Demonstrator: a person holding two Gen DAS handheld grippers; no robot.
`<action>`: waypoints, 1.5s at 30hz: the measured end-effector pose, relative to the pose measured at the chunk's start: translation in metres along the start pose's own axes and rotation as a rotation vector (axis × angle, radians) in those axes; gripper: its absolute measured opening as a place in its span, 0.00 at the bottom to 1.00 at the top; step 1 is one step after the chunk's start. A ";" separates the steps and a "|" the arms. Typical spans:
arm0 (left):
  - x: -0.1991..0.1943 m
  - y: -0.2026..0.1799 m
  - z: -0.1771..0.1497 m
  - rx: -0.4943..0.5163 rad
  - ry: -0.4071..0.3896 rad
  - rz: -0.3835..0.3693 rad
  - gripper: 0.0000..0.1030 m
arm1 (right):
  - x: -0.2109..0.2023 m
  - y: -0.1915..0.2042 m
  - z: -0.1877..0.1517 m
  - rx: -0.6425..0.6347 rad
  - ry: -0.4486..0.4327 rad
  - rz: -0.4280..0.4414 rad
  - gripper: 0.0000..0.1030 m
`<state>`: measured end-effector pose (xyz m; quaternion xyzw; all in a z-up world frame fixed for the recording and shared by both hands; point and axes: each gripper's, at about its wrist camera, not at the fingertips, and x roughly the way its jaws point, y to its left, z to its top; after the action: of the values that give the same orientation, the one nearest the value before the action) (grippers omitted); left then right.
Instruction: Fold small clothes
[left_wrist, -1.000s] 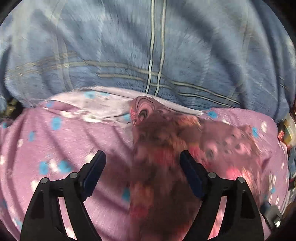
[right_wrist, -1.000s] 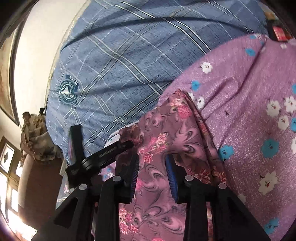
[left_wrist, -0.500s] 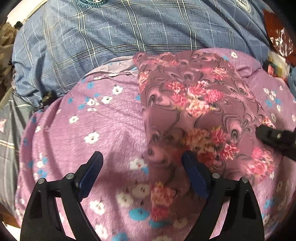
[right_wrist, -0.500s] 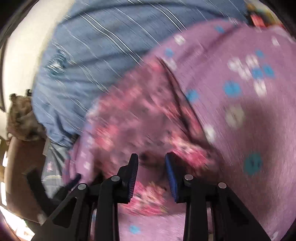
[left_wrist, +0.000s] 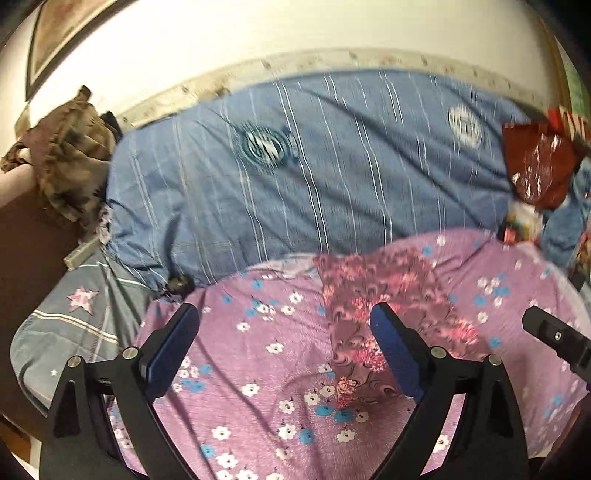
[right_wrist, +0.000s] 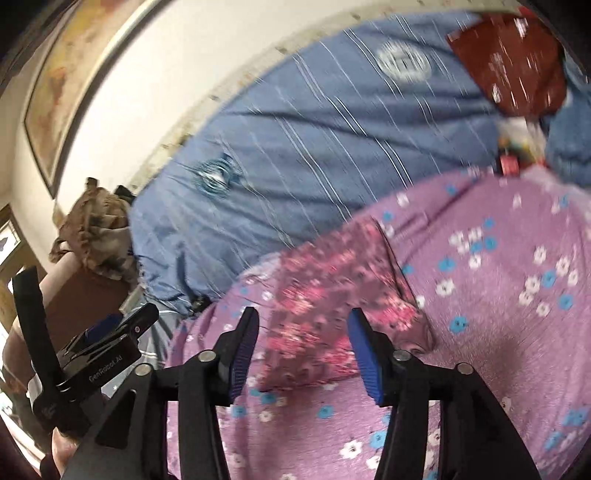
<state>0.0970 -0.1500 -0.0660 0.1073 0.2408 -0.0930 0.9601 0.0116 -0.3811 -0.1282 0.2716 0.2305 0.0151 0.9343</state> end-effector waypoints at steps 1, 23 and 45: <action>-0.005 0.003 0.002 -0.004 -0.002 0.004 0.94 | -0.006 0.007 0.000 -0.015 -0.013 0.000 0.56; -0.093 0.060 -0.009 -0.115 -0.103 0.063 1.00 | -0.059 0.098 -0.019 -0.186 -0.069 0.070 0.63; -0.070 0.080 -0.028 -0.125 -0.018 0.103 1.00 | -0.036 0.115 -0.036 -0.233 -0.013 0.047 0.63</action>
<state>0.0425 -0.0578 -0.0437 0.0588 0.2318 -0.0295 0.9705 -0.0254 -0.2707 -0.0802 0.1666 0.2147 0.0619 0.9604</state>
